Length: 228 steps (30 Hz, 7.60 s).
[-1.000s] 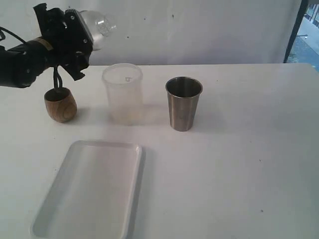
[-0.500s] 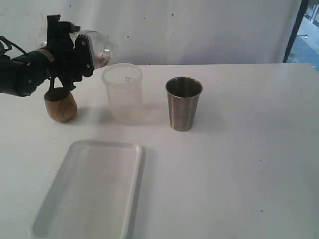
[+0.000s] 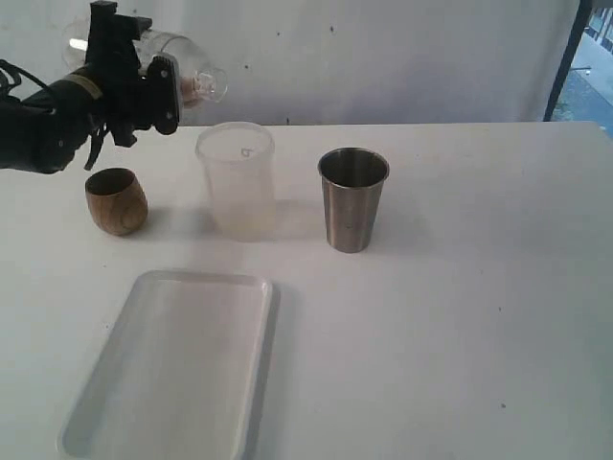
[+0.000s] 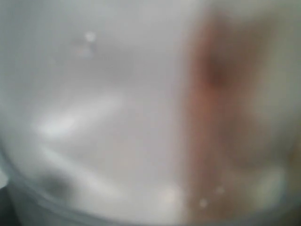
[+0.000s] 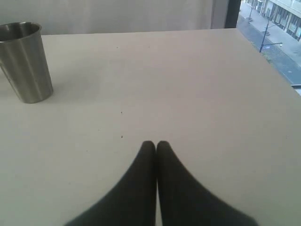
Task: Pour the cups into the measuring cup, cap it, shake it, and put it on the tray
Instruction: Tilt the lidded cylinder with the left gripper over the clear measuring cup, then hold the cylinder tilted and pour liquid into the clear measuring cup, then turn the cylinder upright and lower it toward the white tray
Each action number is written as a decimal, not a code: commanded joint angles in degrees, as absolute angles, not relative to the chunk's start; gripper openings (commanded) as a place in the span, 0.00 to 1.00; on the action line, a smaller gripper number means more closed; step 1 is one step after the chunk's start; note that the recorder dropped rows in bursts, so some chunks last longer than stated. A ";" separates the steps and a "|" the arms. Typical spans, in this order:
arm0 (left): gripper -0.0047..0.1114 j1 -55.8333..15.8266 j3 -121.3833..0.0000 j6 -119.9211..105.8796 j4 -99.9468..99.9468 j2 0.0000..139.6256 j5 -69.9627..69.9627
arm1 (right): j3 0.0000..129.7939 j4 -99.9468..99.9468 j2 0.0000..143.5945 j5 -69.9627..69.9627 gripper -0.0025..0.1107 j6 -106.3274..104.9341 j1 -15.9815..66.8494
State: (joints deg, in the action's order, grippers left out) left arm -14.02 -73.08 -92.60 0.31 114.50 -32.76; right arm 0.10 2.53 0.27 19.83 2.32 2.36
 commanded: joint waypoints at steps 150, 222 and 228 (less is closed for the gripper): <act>0.04 -17.26 -77.30 -121.47 -9.70 113.40 -46.37 | 0.00 2.81 0.00 19.64 0.02 3.28 2.22; 0.04 -23.76 -46.79 -7.51 11.82 73.53 -5.53 | 0.00 2.81 0.00 19.64 0.02 2.83 2.22; 0.04 -33.06 -29.45 -4.50 11.70 73.01 -26.50 | 0.00 2.81 0.00 19.64 0.02 2.83 2.22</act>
